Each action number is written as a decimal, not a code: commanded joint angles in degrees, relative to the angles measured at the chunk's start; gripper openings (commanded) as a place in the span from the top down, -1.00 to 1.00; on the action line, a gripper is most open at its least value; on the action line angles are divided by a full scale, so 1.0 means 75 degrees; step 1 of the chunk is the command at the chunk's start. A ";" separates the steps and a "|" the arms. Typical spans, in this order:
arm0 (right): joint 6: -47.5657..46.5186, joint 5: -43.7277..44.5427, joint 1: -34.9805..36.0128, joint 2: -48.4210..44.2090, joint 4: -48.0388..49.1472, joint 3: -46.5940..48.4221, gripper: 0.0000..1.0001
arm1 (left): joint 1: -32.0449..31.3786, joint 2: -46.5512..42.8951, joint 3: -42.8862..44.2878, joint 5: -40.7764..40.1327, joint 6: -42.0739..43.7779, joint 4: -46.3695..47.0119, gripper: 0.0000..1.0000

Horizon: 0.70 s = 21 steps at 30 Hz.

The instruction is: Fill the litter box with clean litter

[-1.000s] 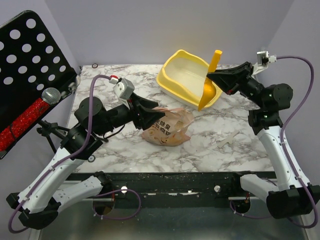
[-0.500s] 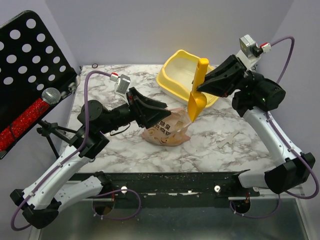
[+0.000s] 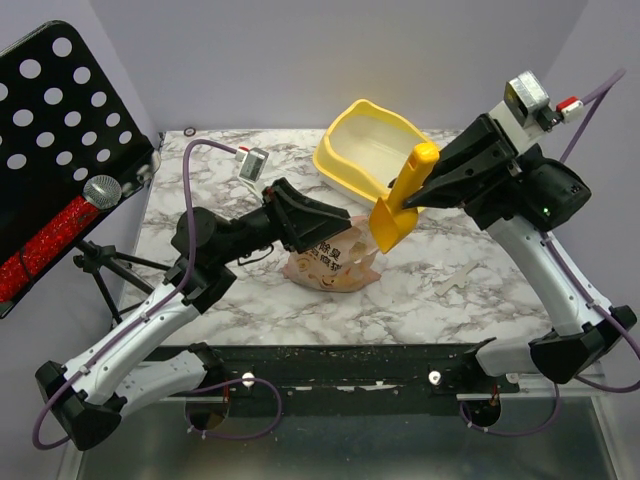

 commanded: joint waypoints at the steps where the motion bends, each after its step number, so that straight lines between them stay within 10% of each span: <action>1: -0.0431 -0.0218 0.0311 0.0273 0.2481 0.0381 0.99 | -0.0087 0.0121 -0.0293 0.0516 -0.0863 0.1604 -0.20; 21: -0.0632 0.0285 0.1050 0.1374 0.2679 0.1612 0.99 | -0.0251 0.0285 -0.0668 0.0938 -0.1251 0.3293 -0.13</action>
